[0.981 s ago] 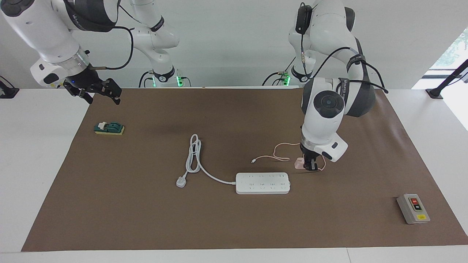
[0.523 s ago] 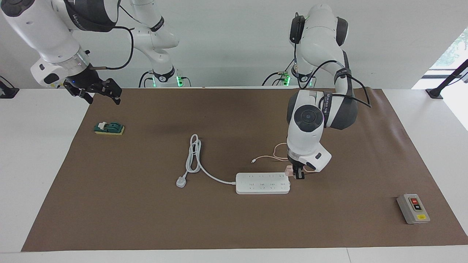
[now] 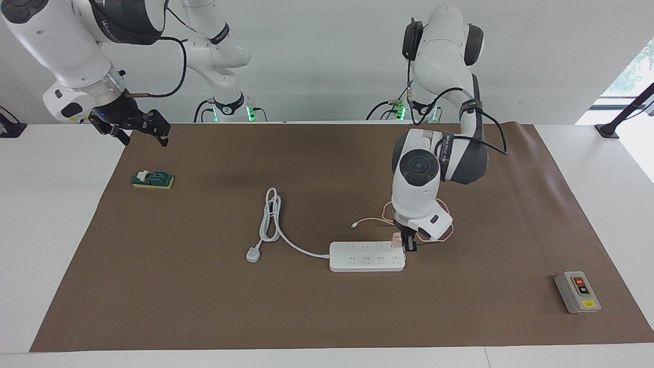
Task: Plug charger into power strip
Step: 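Push the charger prongs into the strip's end socket with the left gripper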
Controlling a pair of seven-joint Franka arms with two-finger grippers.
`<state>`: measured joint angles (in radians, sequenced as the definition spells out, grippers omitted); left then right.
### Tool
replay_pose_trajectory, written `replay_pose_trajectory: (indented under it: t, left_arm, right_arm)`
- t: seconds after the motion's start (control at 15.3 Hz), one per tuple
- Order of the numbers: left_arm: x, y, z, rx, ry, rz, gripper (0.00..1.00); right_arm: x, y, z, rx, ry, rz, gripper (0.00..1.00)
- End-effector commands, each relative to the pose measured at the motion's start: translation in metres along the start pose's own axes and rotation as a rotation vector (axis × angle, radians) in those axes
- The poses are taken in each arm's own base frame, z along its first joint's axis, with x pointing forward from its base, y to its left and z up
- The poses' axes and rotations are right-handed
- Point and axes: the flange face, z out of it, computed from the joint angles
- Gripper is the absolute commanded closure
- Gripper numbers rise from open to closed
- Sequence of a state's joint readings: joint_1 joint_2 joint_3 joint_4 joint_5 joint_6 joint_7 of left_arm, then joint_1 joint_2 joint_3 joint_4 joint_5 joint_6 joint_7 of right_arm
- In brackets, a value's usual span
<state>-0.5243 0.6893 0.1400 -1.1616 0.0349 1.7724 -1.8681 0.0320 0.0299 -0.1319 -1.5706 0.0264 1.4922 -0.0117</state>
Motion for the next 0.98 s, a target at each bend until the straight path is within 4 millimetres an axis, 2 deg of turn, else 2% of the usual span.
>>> replay_pose_trajectory:
  t: [0.0,0.92]
  left_arm:
    - [-0.0003,-0.0013,0.0096,-0.017,0.004,-0.015,1.00]
    - [-0.0025,-0.0082,0.0154,-0.020,-0.009,-0.009,1.00]
  right_arm:
    - [-0.0082,0.0007,-0.0002,-0.005,-0.007,0.009,0.00]
    - [-0.0080,0.0007,-0.0003,-0.005,-0.006,0.009,0.00]
